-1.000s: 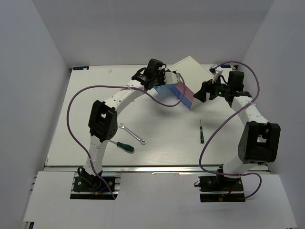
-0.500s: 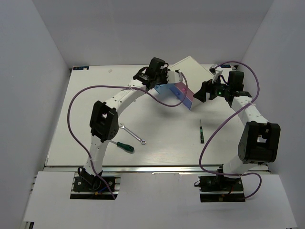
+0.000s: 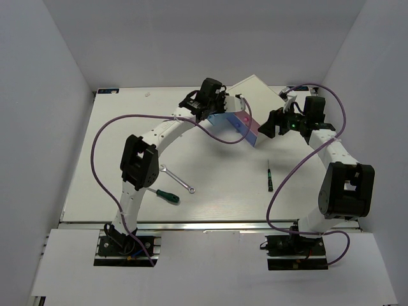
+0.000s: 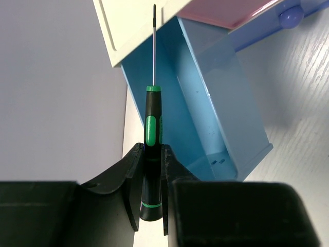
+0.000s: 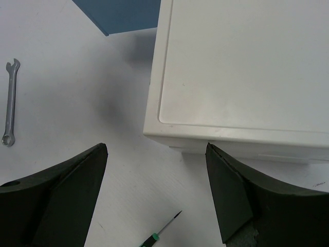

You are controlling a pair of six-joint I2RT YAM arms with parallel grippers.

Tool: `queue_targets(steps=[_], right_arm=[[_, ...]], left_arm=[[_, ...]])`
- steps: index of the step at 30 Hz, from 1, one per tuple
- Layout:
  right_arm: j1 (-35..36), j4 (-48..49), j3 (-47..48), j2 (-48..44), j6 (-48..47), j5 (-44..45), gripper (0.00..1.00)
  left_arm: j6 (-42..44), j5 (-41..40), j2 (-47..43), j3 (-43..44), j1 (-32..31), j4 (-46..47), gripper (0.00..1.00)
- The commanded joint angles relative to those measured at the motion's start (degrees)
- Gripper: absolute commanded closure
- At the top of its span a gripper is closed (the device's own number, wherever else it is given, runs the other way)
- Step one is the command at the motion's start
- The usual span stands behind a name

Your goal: Sort the tools into containers

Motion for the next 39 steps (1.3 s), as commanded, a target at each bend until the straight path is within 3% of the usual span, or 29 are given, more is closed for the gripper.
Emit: queue_targets(steps=[1,10,30,39], right_arm=[[-0.1,2.2,-0.1,-2.0,0.6,-1.6,0.18],[-0.1,2.3,-0.5,-2.0,0.8,-2.0,0.18],[-0.1,3.0,-1.3,-2.2,1.1,-2.1,0.18],[-0.1,2.8,-1.4,-2.2,1.1,-2.0,0.17]], left_arm=[[1.0,-1.7,-3.1,-1.6,-0.3,1.4,0.86],[1.6,-3.7,-5.2,-5.8,-0.2,1.8,0.88],[2.4,-2.4,-4.0,-2.7,0.8,0.8,0.87],[1.9,0.0,-1.4,1.0,0.8,0.8,0.76]])
